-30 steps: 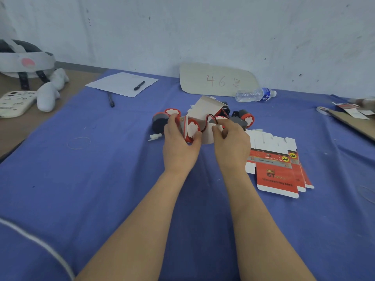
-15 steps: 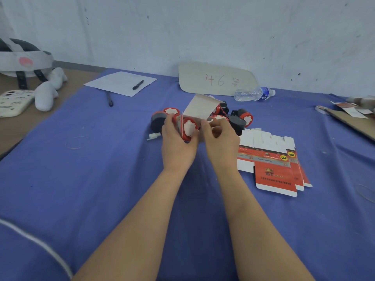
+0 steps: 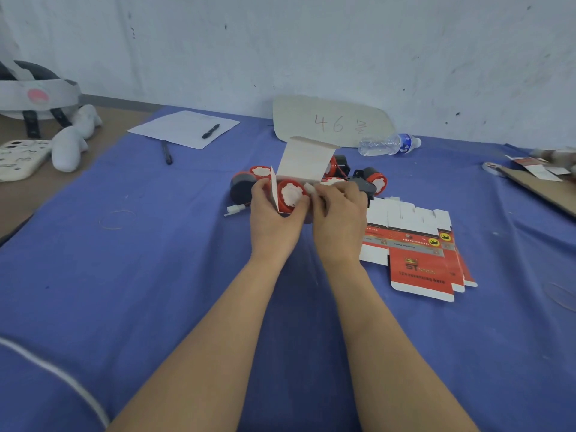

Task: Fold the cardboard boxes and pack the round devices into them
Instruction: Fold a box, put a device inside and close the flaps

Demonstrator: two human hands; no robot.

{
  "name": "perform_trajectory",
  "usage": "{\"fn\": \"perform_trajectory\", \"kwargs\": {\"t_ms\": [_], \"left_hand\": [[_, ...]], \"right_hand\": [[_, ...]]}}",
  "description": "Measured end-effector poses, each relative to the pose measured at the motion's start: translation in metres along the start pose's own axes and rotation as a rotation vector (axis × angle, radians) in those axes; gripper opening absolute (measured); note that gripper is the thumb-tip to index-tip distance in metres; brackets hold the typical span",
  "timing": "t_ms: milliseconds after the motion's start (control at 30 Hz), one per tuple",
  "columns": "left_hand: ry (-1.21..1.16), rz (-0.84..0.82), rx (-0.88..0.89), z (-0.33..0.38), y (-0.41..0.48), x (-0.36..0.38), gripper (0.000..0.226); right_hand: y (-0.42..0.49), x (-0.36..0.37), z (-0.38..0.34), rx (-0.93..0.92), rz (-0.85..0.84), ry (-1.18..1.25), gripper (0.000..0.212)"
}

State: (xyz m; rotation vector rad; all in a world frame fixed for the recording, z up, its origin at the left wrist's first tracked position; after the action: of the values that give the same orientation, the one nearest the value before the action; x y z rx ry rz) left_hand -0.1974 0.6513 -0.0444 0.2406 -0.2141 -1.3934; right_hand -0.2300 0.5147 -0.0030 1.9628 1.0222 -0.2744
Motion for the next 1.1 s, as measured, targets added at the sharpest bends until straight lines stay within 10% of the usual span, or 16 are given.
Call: {"fn": "perform_trajectory", "kwargs": {"t_ms": [467, 1100], "left_hand": [[0.107, -0.101, 0.075, 0.008, -0.006, 0.011, 0.052], [0.027, -0.102, 0.106, 0.015, -0.003, 0.007, 0.048]], "right_hand": [[0.006, 0.009, 0.01, 0.117, -0.268, -0.073, 0.032], [0.008, -0.003, 0.031, 0.24, -0.087, -0.044, 0.02]]}}
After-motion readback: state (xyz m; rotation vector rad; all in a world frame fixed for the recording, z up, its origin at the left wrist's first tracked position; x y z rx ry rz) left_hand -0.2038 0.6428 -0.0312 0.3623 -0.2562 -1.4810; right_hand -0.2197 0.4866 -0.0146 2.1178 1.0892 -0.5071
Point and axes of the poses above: each hand's wrist, its own y-axis towards the middle knuckle, its own x-axis out of the palm, z = x × y, the point moved 9 cm from there along y, towards the middle knuckle, and after that the axes turned 4 degrees about -z, right-handed, at the moved point
